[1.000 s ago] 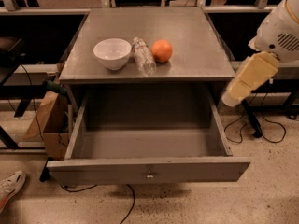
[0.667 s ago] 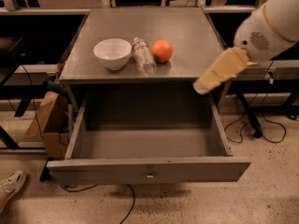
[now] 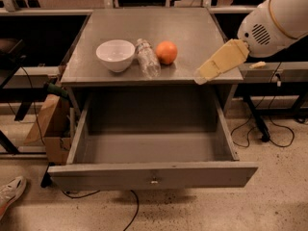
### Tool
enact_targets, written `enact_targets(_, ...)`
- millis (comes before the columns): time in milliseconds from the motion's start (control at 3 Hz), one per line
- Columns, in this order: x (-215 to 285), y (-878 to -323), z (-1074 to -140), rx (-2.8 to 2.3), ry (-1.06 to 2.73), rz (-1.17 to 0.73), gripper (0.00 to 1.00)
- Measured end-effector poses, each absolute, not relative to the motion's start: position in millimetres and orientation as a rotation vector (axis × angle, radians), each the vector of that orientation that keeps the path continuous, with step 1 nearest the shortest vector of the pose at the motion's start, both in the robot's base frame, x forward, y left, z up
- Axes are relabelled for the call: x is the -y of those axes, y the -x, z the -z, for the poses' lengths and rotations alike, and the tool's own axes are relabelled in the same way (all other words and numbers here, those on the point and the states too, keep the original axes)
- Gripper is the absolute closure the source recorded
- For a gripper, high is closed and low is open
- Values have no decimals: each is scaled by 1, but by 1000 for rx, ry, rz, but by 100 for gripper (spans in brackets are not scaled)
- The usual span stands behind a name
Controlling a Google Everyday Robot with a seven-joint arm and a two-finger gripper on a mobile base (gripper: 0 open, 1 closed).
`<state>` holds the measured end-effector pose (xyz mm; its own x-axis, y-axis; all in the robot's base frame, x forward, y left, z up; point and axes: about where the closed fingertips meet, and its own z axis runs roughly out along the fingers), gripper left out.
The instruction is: Place water bottle into top drawer
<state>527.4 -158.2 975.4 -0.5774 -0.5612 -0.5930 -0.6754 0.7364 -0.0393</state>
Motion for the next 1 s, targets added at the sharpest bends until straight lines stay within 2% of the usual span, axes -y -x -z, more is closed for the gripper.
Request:
enact_targets(333,153,-537,-968,-2375,826,-270,0)
enact_targets(1000,83,-588,-924,-2390,579,-292,0)
